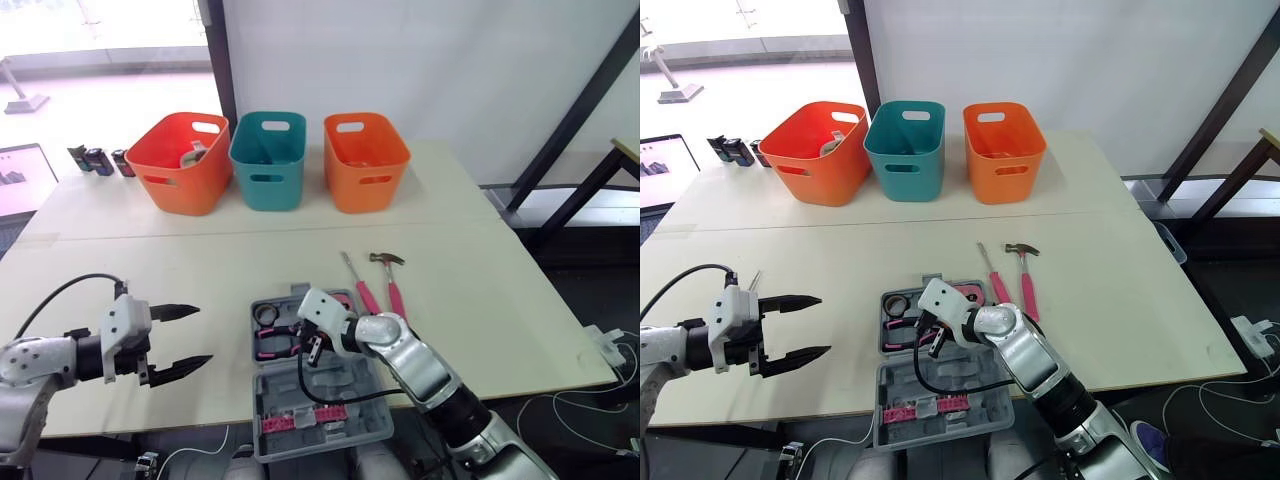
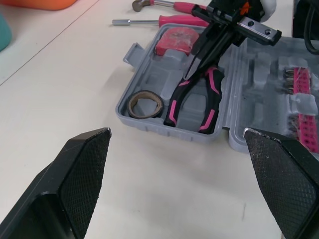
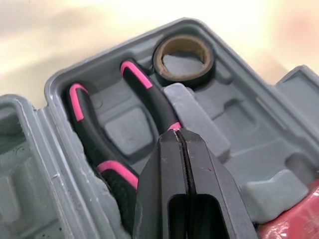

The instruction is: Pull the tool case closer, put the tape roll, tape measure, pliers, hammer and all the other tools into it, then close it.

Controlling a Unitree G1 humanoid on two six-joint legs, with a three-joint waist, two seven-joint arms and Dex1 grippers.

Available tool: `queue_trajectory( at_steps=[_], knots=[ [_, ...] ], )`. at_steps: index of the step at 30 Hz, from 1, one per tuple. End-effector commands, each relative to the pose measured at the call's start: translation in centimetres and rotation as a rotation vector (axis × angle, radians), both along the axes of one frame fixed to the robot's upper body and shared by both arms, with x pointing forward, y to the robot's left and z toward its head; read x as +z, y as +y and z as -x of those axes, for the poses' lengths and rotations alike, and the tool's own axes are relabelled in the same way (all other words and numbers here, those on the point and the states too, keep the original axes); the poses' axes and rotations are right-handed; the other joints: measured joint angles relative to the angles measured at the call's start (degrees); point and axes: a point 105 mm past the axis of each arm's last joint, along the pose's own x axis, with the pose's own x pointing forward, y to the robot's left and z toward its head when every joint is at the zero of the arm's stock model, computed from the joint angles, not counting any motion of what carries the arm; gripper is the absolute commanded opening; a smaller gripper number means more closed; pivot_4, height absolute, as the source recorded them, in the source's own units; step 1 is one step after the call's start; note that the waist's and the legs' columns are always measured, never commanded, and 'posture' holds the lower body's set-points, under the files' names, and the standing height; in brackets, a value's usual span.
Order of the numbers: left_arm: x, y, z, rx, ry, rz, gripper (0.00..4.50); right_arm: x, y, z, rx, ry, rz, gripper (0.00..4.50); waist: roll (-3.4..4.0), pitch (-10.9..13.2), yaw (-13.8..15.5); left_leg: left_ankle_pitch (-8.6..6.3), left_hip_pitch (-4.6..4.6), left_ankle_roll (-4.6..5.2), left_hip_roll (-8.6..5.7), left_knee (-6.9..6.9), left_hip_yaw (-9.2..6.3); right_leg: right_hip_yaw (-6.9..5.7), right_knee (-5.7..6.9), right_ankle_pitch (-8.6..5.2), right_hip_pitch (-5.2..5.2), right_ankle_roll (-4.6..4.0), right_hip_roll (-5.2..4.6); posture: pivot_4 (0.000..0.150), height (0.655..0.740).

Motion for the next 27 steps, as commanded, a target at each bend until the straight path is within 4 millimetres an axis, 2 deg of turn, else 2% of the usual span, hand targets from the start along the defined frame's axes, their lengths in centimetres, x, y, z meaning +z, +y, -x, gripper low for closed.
queue_trajectory(
  at_steps=[1, 5, 9, 14, 19, 22, 24, 25, 27],
  knots=[
    [0.4, -0.1, 0.0, -0.005, -0.026, -0.007, 4.50, -2.0, -1.0, 0.2, -0.016, 0.047, 0.111, 0.02, -0.01, 0.0, 0.0, 0.00, 0.00, 0.00, 0.00, 0.00, 0.00, 0.00, 0.00, 0.00, 0.00, 0.00, 0.00, 0.150, 0.7400],
    [0.5, -0.1, 0.0, -0.004, -0.027, -0.007, 4.50, -4.0, -2.7, 0.1, -0.106, 0.145, 0.207, 0.02, -0.01, 0.0, 0.0, 0.00, 0.09, 0.00, 0.00, 0.00, 0.00, 0.00, 0.00, 0.00, 0.08, 0.00, 0.00, 0.150, 0.7400],
    [0.4, -0.1, 0.0, -0.003, -0.027, -0.008, 4.50, -6.2, -4.3, 1.6, -0.124, 0.298, 0.326, 0.02, 0.08, -0.1, 0.3, 0.00, 0.47, 0.00, -0.01, 0.07, 0.00, 0.00, -0.02, -0.01, 0.26, -0.01, -0.05, 0.150, 0.7400],
    [0.4, -0.1, 0.1, -0.005, -0.025, -0.012, 4.50, -7.9, -5.1, 2.9, -0.084, 0.363, 0.445, 0.02, 0.03, -0.3, 0.9, -0.04, 1.01, -0.06, -0.05, 0.09, 0.02, 0.00, -0.27, -0.08, 0.86, -0.14, -0.15, 0.150, 0.7400],
    [0.3, -0.1, 0.0, -0.004, -0.024, -0.013, 4.50, -9.1, -5.4, 3.0, -0.095, 0.369, 0.488, 0.02, 0.26, -1.2, 1.2, -0.07, 1.10, -0.09, -0.05, -0.09, 0.06, 0.00, -1.02, 0.03, 1.25, -0.35, -0.20, 0.150, 0.7400],
    [0.3, -0.1, 0.0, -0.006, -0.023, -0.014, 4.50, -8.4, -5.0, 2.1, -0.116, 0.334, 0.451, 0.02, 0.21, -1.3, 1.2, -0.09, 1.14, -0.13, -0.04, -0.09, 0.11, 0.00, -1.04, 0.05, 1.26, -0.40, -0.21, 0.150, 0.7400],
    [0.2, -0.2, 0.0, -0.010, -0.018, -0.017, 4.50, -7.2, -4.0, 1.2, -0.112, 0.286, 0.376, 0.02, 0.27, -1.4, 1.1, -0.13, 1.21, -0.19, -0.03, -0.10, 0.11, 0.00, -1.02, 0.07, 1.27, -0.42, -0.21, 0.150, 0.7400],
    [0.1, -0.3, 0.1, -0.012, -0.015, -0.019, 4.50, -6.4, -3.4, 0.9, -0.109, 0.270, 0.329, 0.02, 0.27, -1.4, 1.0, -0.14, 1.23, -0.21, -0.04, -0.10, 0.11, 0.00, -1.03, 0.07, 1.26, -0.43, -0.21, 0.150, 0.7400],
    [-0.3, -0.5, 0.2, -0.019, -0.006, -0.020, 4.50, -3.1, -1.4, 0.1, -0.041, 0.160, 0.172, 0.02, 0.28, -1.4, 0.7, -0.16, 1.24, -0.25, -0.03, -0.11, 0.10, 0.00, -1.03, 0.07, 1.23, -0.43, -0.21, 0.150, 0.7400]
  ],
)
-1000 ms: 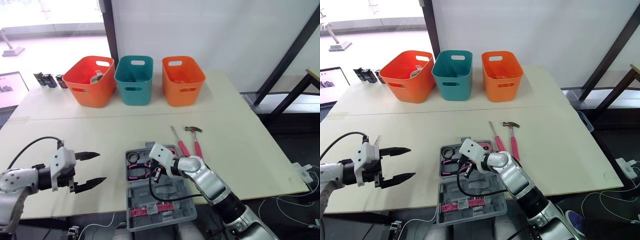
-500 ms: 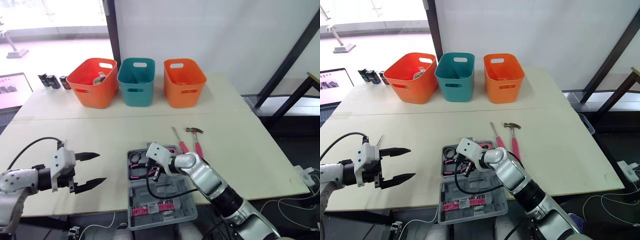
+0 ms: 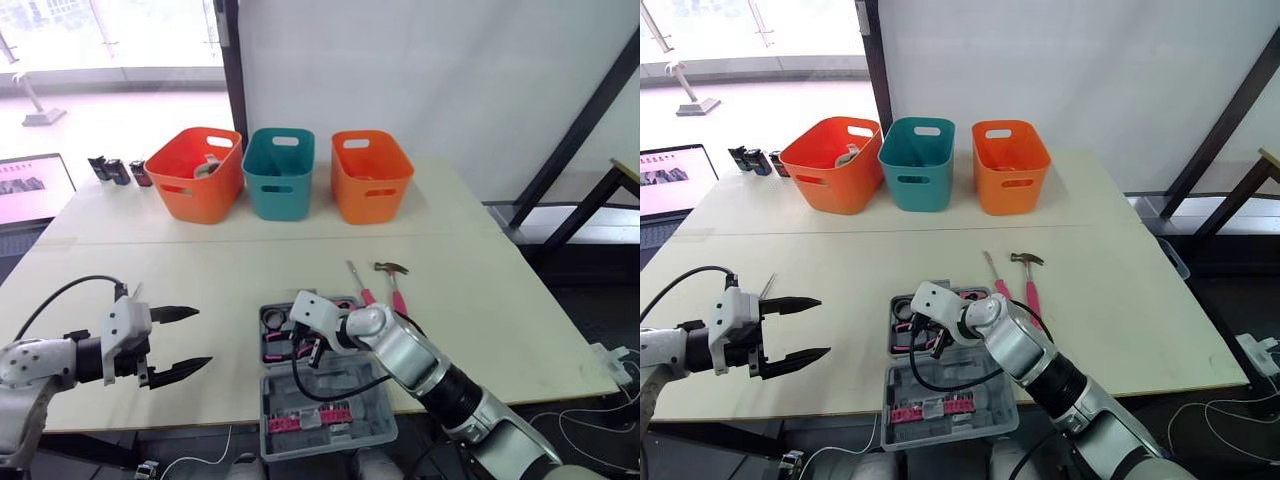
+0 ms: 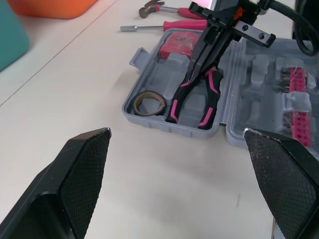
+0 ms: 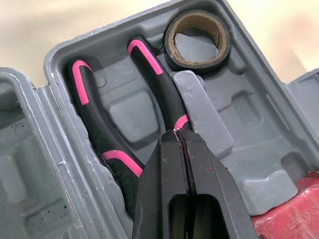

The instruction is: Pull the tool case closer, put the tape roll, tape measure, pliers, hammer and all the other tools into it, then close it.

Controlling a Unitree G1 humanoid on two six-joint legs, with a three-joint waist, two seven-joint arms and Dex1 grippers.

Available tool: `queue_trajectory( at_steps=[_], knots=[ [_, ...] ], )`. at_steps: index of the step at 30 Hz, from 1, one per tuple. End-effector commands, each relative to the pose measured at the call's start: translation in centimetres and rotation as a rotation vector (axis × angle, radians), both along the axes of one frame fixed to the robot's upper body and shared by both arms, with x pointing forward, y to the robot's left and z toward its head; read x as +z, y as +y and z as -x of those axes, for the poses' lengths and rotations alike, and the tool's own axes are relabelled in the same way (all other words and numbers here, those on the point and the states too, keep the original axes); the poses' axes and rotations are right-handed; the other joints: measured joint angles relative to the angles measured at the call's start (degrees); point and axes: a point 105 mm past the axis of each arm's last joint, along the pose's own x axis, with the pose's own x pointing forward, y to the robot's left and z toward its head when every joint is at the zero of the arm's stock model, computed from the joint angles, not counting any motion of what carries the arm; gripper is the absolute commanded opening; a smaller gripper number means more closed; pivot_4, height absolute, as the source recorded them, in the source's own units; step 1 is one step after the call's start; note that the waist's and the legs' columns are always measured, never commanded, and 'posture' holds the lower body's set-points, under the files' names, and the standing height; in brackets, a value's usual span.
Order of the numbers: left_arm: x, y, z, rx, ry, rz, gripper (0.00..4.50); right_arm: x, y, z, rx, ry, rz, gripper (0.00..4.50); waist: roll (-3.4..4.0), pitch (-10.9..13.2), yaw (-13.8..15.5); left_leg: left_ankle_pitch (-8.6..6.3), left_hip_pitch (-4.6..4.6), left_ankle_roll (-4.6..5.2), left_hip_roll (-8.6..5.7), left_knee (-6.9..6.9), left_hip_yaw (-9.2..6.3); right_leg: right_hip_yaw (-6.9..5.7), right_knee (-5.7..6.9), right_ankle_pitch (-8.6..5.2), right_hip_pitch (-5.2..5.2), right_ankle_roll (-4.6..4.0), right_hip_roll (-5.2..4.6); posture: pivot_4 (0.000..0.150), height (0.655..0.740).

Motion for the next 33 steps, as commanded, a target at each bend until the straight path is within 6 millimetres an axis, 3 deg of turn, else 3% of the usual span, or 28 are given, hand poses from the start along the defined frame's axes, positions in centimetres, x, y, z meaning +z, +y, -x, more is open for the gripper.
queue_trajectory(
  at_steps=[1, 3, 6, 9, 11, 13, 16, 19, 25, 33],
  knots=[
    [-0.2, -0.7, 0.1, -0.019, -0.011, -0.014, 4.50, 0.3, -0.1, 0.2, 0.027, -0.016, -0.107, 0.02, 0.01, 0.0, -0.3, 0.00, -0.01, 0.00, 0.00, 0.00, 0.00, 0.00, 0.00, 0.00, -0.01, 0.00, 0.00, 0.150, 0.7400],
    [-0.7, -0.8, 0.1, -0.012, -0.001, -0.024, 4.50, 2.8, 0.6, 0.3, 0.080, -0.091, -0.212, 0.02, 0.03, 0.3, -0.6, 0.01, -0.19, 0.01, -0.01, 0.00, 0.00, 0.00, 0.00, 0.00, -0.17, 0.00, 0.00, 0.150, 0.7400],
    [-2.5, -1.5, 0.3, 0.004, 0.031, -0.058, 4.50, 7.5, -0.2, 0.4, 0.084, -0.137, -0.378, 0.02, 0.02, 0.8, -0.8, 0.12, -0.48, 0.20, -0.01, -0.10, 0.00, 0.00, 0.07, 0.03, -0.35, 0.01, 0.04, 0.150, 0.7400],
    [-3.6, -2.3, 0.5, 0.007, 0.066, -0.045, 4.50, 9.6, -1.9, 1.5, 0.100, -0.090, -0.430, 0.02, 0.13, 0.9, -0.6, 0.15, -1.39, 0.24, 0.00, -0.15, -0.10, 0.02, 0.29, 0.09, -1.17, 0.30, 0.16, 0.150, 0.7400],
    [-4.3, -2.9, 0.7, 0.006, 0.097, -0.027, 3.94, 9.9, -4.1, 2.1, 0.098, -0.027, -0.397, 0.00, 0.15, 0.9, -0.3, 0.10, -1.39, 0.33, 0.01, -0.17, -0.23, -0.08, 0.54, 0.06, -1.19, 0.74, 0.21, 0.150, 0.7400],
    [-5.0, -3.4, 1.1, -0.016, 0.131, -0.032, 3.21, 9.0, -6.5, 2.7, 0.097, 0.034, -0.290, 0.00, 0.21, 1.0, 0.2, 0.05, -1.36, 0.42, 0.01, -0.18, -0.25, -0.10, 0.59, 0.00, -1.20, 0.73, 0.21, 0.150, 0.7400],
    [-5.8, -3.7, 1.0, -0.022, 0.139, -0.063, 1.63, 7.3, -9.6, 3.6, 0.098, 0.098, -0.121, 0.00, 0.25, 1.2, 0.7, 0.04, -1.36, 0.43, 0.00, -0.15, -0.20, -0.10, 0.49, -0.22, -1.19, 0.39, 0.17, 0.150, 0.7400],
    [-7.3, -4.6, 0.8, -0.029, 0.179, -0.100, 0.03, 4.8, -13.0, 2.5, 0.002, 0.110, 0.073, 0.00, 0.25, 1.4, 0.6, 0.04, -1.31, 0.43, -0.01, -0.05, -0.16, -0.08, 0.48, -0.17, -1.19, 0.30, 0.14, 0.150, 0.7400],
    [-9.1, -5.6, 0.5, -0.008, 0.229, -0.139, 0.03, 2.2, -14.6, 2.4, -0.012, 0.137, 0.229, 0.00, 0.16, 1.5, 0.6, 0.05, -1.31, 0.42, -0.01, 0.13, -0.14, -0.05, 0.50, -0.07, -1.15, 0.20, 0.15, 0.150, 0.7400],
    [-9.1, -6.8, -0.7, 0.043, 0.236, -0.105, 0.03, 1.7, -11.2, 1.6, 0.071, 0.079, 0.236, 0.00, 0.20, 1.5, 0.7, 0.06, -1.30, 0.41, -0.01, 0.25, -0.16, -0.05, 0.76, -0.08, -1.15, 0.28, 0.18, 0.150, 0.7400]
  ],
)
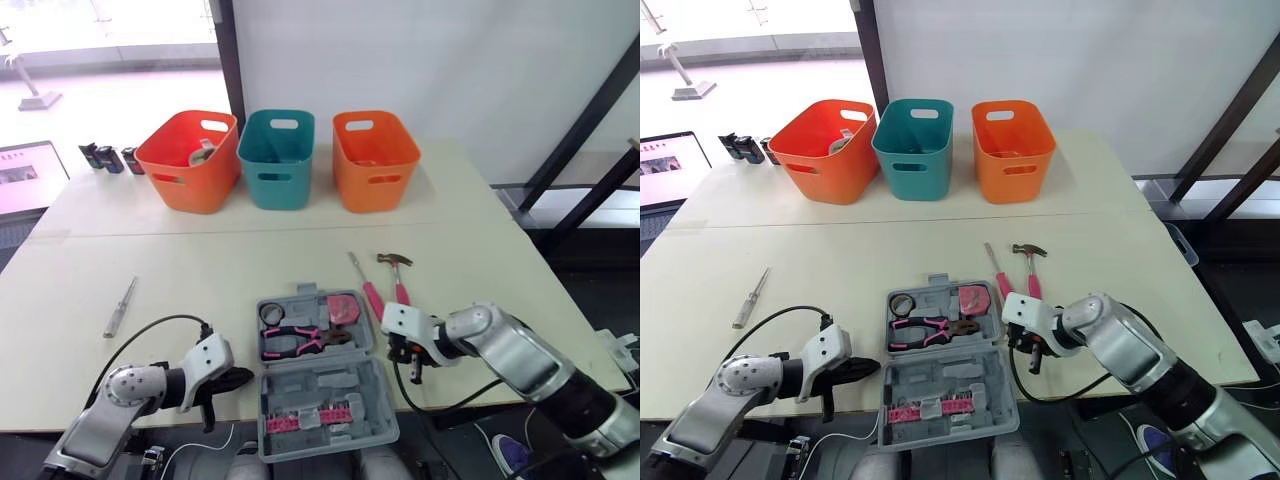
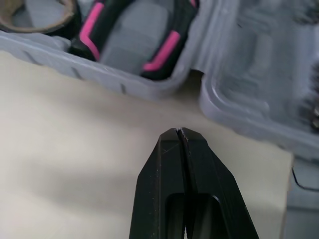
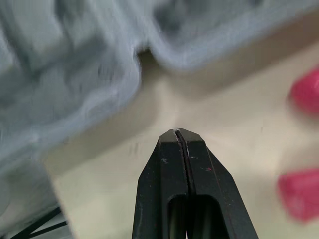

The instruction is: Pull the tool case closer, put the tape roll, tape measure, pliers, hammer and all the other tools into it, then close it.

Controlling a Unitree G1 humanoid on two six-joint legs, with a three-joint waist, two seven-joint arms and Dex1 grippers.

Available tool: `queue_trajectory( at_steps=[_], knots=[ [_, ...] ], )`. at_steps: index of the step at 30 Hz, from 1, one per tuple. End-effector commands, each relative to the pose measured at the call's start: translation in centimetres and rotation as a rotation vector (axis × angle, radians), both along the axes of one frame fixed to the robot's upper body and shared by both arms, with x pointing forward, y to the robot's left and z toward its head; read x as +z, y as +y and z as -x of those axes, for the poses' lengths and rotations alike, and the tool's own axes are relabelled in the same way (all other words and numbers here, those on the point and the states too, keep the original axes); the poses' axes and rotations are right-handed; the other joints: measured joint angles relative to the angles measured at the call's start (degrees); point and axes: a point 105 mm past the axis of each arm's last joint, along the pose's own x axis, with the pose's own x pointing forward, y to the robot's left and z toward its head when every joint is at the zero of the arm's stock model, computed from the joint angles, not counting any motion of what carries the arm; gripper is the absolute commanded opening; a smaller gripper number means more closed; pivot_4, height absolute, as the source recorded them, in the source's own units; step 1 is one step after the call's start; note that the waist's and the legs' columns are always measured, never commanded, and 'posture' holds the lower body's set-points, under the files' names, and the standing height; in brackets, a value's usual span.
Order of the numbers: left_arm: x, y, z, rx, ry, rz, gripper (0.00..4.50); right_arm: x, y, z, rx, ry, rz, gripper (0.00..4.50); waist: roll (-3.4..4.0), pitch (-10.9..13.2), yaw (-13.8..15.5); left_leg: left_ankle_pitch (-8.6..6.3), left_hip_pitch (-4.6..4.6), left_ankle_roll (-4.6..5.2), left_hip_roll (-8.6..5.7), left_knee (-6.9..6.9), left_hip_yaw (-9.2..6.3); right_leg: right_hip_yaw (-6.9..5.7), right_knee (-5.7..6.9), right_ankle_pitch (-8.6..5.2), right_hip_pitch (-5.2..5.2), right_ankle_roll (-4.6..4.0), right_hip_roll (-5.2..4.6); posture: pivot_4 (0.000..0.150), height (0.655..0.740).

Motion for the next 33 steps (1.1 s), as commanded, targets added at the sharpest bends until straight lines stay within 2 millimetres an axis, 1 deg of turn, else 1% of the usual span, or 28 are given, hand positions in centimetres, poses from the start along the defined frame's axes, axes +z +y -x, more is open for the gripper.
queue_trajectory(
  at_steps=[1, 7, 10, 12, 15, 20, 23, 30, 33],
  knots=[
    [0.0, -0.6, -0.1, -0.005, 0.008, -0.005, 0.03, 0.2, 1.2, -0.3, 0.054, -0.027, 0.011, 0.00, -0.01, 0.0, 0.0, 0.00, 0.00, 0.00, 0.00, 0.09, -0.01, 0.00, 0.09, -0.01, 0.00, 0.02, 0.00, 0.150, 0.7400],
    [0.3, -1.6, -0.1, -0.013, 0.061, 0.025, 0.03, 0.0, 2.4, -0.1, 0.121, -0.020, 0.045, 0.00, 0.01, 0.0, -0.1, 0.00, 0.01, 0.00, 0.00, 0.54, -0.02, 0.00, 0.27, 0.00, 0.11, -0.02, 0.00, 0.150, 0.7400],
    [-0.1, -2.2, -0.1, -0.038, 0.072, 0.013, 0.03, 0.1, 3.0, -0.3, 0.120, -0.023, 0.035, 0.00, 0.00, 0.0, -0.1, 0.00, 0.03, -0.01, 0.00, 0.55, -0.02, 0.01, 0.28, 0.02, 0.13, -0.04, 0.01, 0.150, 0.7400],
    [-0.2, -2.8, -0.6, -0.051, 0.070, 0.009, 0.03, 0.2, 3.6, -0.6, 0.123, -0.034, 0.021, 0.00, 0.01, 0.0, -0.1, 0.00, 0.05, 0.00, 0.00, 0.54, -0.03, 0.00, 0.30, 0.02, 0.14, -0.04, 0.02, 0.150, 0.7400],
    [0.0, -3.1, -1.8, -0.054, 0.053, 0.004, 0.03, 0.5, 3.8, -1.3, 0.103, -0.056, 0.017, 0.00, 0.01, 0.0, 0.0, 0.00, 0.15, 0.00, 0.00, 0.57, -0.05, 0.00, 0.34, 0.02, 0.26, -0.04, 0.04, 0.150, 0.7400],
    [0.7, -1.8, -4.3, -0.028, 0.005, -0.052, 0.03, 1.3, 3.6, -3.1, 0.051, -0.106, 0.006, 0.00, 0.00, 0.0, 0.0, 0.02, 0.40, -0.03, -0.03, 0.70, -0.05, 0.01, 0.26, 0.02, 0.33, -0.03, 0.02, 0.150, 0.7400],
    [1.0, -1.0, -5.8, -0.032, -0.030, -0.097, 0.03, 1.7, 3.9, -4.1, 0.024, -0.129, -0.012, 0.00, 0.01, 0.0, 0.0, 0.02, 0.40, -0.02, -0.02, 0.69, -0.06, 0.01, 0.34, 0.07, 0.49, -0.11, 0.04, 0.150, 0.7400],
    [2.5, -0.4, -9.9, -0.030, -0.121, -0.142, 0.03, 1.8, 4.1, -6.8, -0.082, -0.196, -0.036, 0.00, 0.02, 0.0, 0.0, 0.03, 0.35, -0.01, -0.01, 0.64, -0.09, 0.00, 0.42, 0.16, 0.50, 0.07, 0.09, 0.150, 0.7400],
    [2.8, 0.1, -11.1, -0.015, -0.140, -0.155, 0.03, 1.7, 3.9, -7.4, -0.106, -0.202, -0.032, 0.00, 0.02, 0.0, -0.1, 0.03, 0.32, -0.01, -0.02, 0.64, -0.09, 0.00, 0.42, 0.18, 0.49, 0.13, 0.10, 0.150, 0.7400]
  ],
)
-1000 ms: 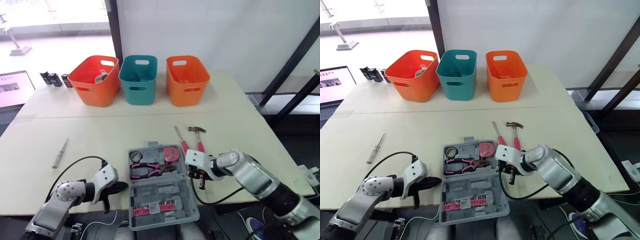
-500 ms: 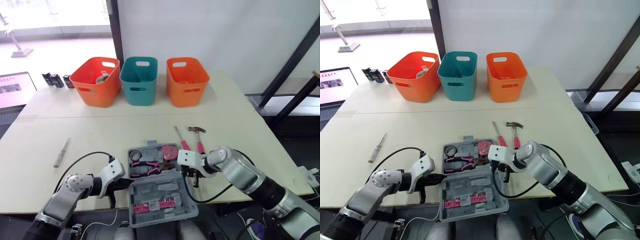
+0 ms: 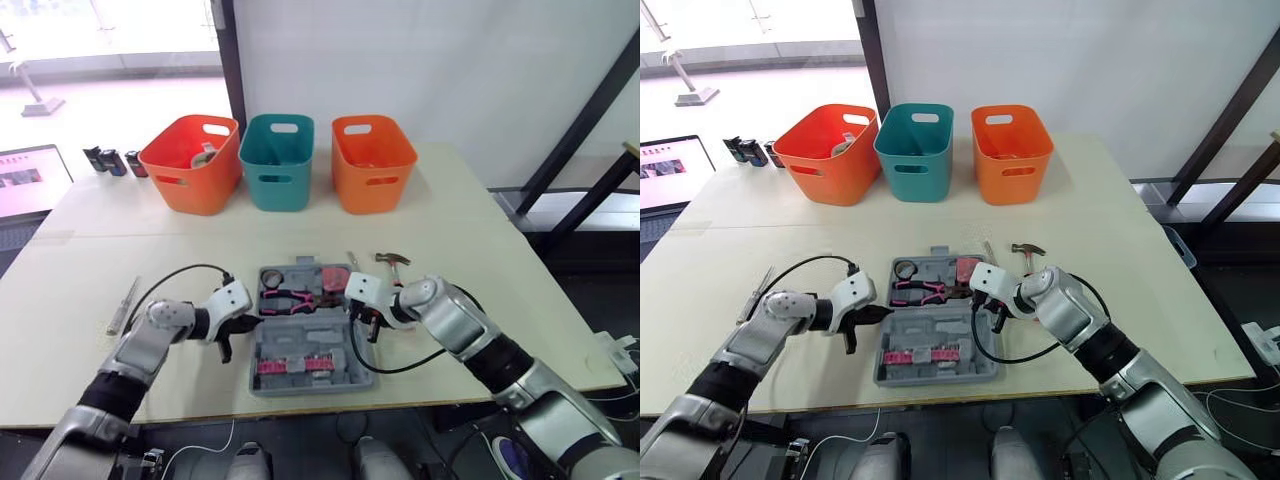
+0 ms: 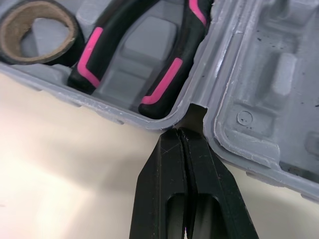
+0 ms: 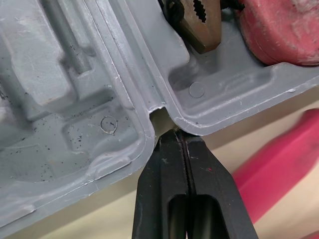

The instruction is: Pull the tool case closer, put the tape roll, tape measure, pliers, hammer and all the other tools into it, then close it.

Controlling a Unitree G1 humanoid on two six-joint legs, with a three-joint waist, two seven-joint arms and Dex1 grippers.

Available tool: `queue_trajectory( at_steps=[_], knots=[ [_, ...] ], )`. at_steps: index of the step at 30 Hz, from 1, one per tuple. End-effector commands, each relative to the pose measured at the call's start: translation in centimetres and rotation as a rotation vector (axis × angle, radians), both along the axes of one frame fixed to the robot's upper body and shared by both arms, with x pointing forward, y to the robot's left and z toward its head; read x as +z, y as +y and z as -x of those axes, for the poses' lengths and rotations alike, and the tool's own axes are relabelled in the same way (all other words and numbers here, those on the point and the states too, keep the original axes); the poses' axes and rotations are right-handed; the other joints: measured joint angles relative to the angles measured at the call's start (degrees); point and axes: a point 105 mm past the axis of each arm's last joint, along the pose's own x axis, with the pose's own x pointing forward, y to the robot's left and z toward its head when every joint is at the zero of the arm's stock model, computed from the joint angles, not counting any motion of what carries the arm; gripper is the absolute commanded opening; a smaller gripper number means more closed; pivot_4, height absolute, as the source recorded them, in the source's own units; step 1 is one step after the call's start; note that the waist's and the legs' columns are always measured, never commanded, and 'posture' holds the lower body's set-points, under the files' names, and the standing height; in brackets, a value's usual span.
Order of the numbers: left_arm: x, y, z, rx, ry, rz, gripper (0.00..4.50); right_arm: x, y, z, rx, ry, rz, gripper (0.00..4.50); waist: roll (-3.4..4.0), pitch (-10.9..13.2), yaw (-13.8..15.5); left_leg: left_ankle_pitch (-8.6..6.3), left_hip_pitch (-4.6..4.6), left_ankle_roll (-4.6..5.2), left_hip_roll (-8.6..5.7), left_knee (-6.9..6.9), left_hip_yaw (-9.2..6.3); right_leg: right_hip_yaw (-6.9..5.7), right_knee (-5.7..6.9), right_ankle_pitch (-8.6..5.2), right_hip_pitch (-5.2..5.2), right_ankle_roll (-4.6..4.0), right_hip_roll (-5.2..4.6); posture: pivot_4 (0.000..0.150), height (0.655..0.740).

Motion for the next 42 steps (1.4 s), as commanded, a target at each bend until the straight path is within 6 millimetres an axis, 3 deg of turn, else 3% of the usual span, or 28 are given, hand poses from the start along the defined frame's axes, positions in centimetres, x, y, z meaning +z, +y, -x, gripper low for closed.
queue_trajectory(
  at_steps=[1, 6, 30, 42],
  knots=[
    [0.9, 0.3, -1.4, 0.005, -0.061, -0.013, 0.03, 1.4, 0.7, -1.1, 0.004, -0.065, -0.029, 0.00, 0.00, 0.0, 0.0, 0.00, -0.01, 0.00, 0.00, 0.00, 0.00, 0.00, 0.00, 0.00, -0.01, 0.01, 0.00, 0.150, 0.7400],
    [1.0, 0.9, -1.9, 0.017, -0.062, -0.002, 0.03, 1.7, 0.7, -1.6, -0.020, -0.082, -0.043, 0.00, 0.00, 0.0, -0.1, 0.00, -0.04, 0.00, 0.00, -0.03, -0.01, 0.00, 0.00, 0.05, -0.03, 0.17, 0.02, 0.150, 0.7400],
    [-0.3, 1.6, 1.2, 0.030, -0.003, 0.015, 0.03, 1.0, 2.1, -1.2, 0.008, -0.068, -0.053, 0.00, 0.01, 0.0, -1.4, 0.00, -0.06, 0.00, 0.01, -0.15, -0.04, 0.00, 0.03, 0.03, -0.06, 0.33, 0.03, 0.150, 0.7400],
    [-0.4, 2.3, 1.9, 0.046, 0.008, 0.005, 0.03, 0.1, 3.4, 1.4, 0.072, 0.024, -0.049, 0.00, 0.02, 0.0, -1.4, 0.00, -0.06, 0.00, 0.01, -0.22, -0.06, 0.00, 0.04, 0.00, -0.09, 0.37, 0.03, 0.150, 0.7400]
  ],
)
